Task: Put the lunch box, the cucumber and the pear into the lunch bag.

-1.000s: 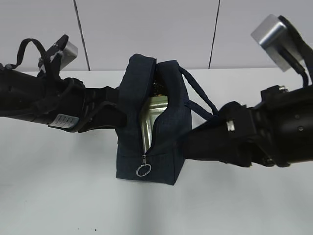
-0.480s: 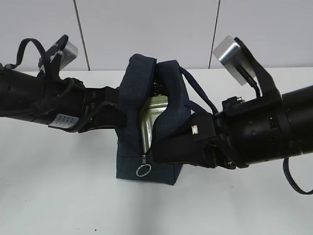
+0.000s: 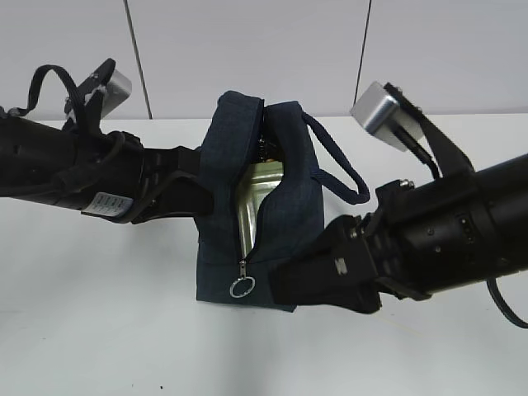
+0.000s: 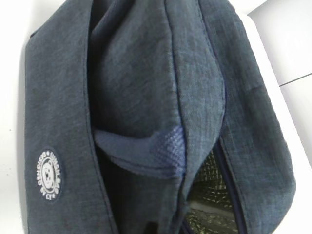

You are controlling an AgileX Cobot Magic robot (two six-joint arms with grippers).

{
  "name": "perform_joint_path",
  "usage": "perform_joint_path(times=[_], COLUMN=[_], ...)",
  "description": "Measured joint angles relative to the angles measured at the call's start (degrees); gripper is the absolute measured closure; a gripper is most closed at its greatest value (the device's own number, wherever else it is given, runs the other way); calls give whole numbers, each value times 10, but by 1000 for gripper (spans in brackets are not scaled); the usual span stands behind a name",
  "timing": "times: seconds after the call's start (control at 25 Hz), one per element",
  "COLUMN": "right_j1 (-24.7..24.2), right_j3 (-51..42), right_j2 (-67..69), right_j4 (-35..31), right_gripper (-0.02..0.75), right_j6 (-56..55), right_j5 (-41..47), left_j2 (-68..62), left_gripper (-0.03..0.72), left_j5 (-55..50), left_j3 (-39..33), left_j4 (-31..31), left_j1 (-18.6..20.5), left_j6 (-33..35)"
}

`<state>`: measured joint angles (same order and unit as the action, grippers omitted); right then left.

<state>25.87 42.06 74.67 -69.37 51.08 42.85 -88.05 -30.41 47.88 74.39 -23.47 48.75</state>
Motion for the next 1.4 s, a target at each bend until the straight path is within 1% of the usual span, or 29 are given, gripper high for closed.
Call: perform_joint_path(times=[0.12,0.36,0.48,0.64,0.8,0.92,1.04,1.12,1.2,1.28,1.4], right_j1=[0,0,0,0,0,0,0,0,0,0,0], right_j3=[0,0,0,-11,-25,-26,-26,-26,-26,-26,-26], right_j2=[0,0,0,0,6,26,59,90,120,150,181], right_j4=[37,76,112,154,163,158,119,64,-5,-92,-204], right_gripper=[353,353,353,353,353,353,353,353,354,355,356], right_j6=[0,24,47,63,89,115,183,253,330,424,545], right_j5=[15,12,-12,-70,-111,-119,-123,-126,-126,-118,-100], left_j2=[0,0,0,0,0,0,0,0,0,0,0], left_gripper=[703,703,703,703,703,703,703,703,703,703,703], left_j5=[4,8,8,8,8,8,8,8,10,10,11], left_j3=[0,0,0,0,0,0,0,0,0,0,0], left_j4=[-3,-7,-7,-7,-4,-2,4,11,16,18,19], left_j1=[0,0,0,0,0,0,0,0,0,0,0], left_j6=[3,6,7,7,7,7,7,7,7,7,7])
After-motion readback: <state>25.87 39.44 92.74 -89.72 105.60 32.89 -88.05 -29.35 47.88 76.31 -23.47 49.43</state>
